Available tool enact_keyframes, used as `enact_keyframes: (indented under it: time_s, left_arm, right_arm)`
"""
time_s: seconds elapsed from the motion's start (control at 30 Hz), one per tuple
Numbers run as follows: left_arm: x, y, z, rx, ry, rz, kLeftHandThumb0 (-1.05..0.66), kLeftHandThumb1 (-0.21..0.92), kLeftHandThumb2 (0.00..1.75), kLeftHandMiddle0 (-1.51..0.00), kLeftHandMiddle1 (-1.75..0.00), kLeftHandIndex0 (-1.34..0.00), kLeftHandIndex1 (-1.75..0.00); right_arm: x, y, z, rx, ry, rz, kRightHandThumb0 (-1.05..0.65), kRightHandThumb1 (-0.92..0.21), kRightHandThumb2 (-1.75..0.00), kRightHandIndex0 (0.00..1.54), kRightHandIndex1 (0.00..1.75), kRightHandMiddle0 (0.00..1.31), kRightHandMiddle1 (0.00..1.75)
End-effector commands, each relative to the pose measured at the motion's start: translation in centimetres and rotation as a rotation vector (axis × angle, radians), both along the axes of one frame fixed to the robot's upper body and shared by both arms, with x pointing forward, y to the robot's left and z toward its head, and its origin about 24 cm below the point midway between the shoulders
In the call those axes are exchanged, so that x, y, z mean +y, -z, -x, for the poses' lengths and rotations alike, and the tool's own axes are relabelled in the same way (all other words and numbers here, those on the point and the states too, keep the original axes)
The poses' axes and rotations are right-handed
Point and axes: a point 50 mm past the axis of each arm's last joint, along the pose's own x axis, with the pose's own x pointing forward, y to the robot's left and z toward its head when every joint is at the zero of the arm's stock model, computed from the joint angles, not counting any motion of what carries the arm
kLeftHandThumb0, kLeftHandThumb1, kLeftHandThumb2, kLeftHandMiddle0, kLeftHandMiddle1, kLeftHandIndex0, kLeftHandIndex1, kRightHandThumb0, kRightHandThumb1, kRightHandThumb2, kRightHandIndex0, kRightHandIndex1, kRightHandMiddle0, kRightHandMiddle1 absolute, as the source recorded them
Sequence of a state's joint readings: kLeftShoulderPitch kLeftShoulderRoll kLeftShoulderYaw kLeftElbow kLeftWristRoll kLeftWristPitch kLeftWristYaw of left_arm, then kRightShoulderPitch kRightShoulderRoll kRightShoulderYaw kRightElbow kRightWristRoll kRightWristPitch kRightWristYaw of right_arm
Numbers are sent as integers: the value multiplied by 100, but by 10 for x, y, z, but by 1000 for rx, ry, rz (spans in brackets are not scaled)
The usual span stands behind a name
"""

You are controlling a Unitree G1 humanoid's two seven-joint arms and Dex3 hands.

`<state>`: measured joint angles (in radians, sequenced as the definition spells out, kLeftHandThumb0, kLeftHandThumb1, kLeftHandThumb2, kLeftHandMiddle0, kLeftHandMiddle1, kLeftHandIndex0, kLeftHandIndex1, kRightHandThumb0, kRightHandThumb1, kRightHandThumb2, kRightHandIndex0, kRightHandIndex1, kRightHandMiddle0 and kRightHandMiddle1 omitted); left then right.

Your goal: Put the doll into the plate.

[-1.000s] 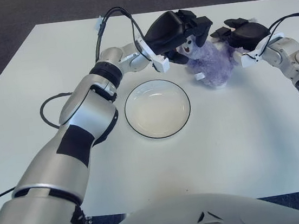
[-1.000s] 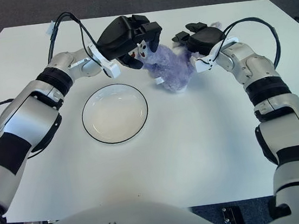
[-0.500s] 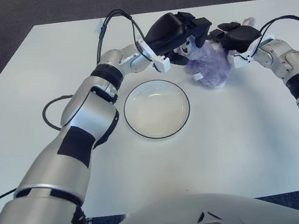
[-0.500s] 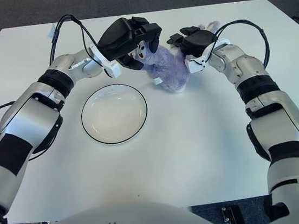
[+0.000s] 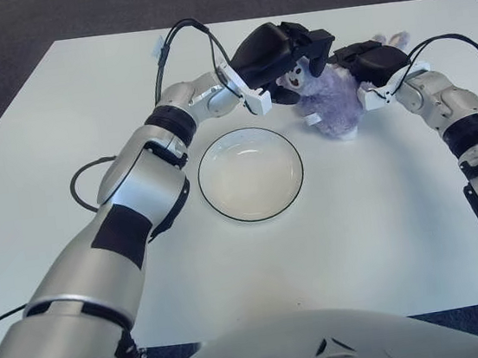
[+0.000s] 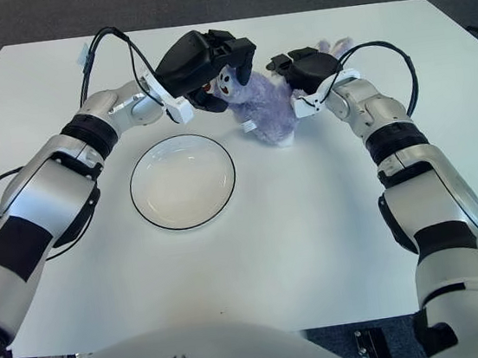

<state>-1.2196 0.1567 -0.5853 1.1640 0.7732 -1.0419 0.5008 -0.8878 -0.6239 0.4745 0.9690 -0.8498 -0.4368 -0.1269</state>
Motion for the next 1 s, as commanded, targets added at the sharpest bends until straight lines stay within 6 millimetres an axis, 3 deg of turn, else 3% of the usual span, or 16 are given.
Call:
enact_keyframes:
  time_s: [0.0,0.2,0.23,0.4,0.47,0.5,0.6,0.7,0.9,0.97]
  left_arm:
    - [1,0,0,-6,-1,13,0,10,153,-82,-163,-55,-175]
    - [1,0,1,-30,2,10,0,10,154,-82,-163,-55,-175]
    - [1,0,1,-37,2,8,0,10,154,-82,-162,-55,-175]
    - [1,0,1,-62,-4,0,0,9,154,-82,-162,-55,-175]
    - [1,0,1,-77,-11,-1,0,9,154,-82,-162,-55,-175]
    - [2,0,0,-83,-14,1,0,9,154,-82,-162,-55,-175]
    - [2,1,-1,-96,-31,12,0,9,154,-82,-163,-55,-175]
    - [3,2,-2,-92,-50,20,0,10,154,-82,-163,-55,-175]
    - [6,3,-7,-35,-107,65,0,10,153,-81,-163,-54,-175]
    - [8,4,-9,-18,-121,83,0,10,153,-81,-164,-54,-175]
  right_arm:
    - [2,11,2,12,-9,-20,-61,-31,-89,12,55,0,99]
    - [2,17,2,-9,0,-59,-48,-25,-102,9,94,1,129]
    - [2,17,2,-14,2,-61,-45,-25,-104,8,108,3,136]
    - [1,18,2,-45,11,-73,-40,-26,-107,7,144,6,152]
    - [0,19,2,-64,23,-87,-36,-29,-108,13,159,11,161]
    - [0,20,2,-71,28,-94,-23,-35,-106,24,165,28,153]
    - [-2,20,3,-92,47,-132,-8,-41,-105,39,171,51,141]
    - [-3,20,3,-107,63,-173,-3,-37,-112,47,174,60,140]
    - [-6,21,5,-155,110,-318,-1,-27,-133,55,173,56,164]
    - [-6,21,7,-178,110,-363,0,-24,-136,61,165,57,169]
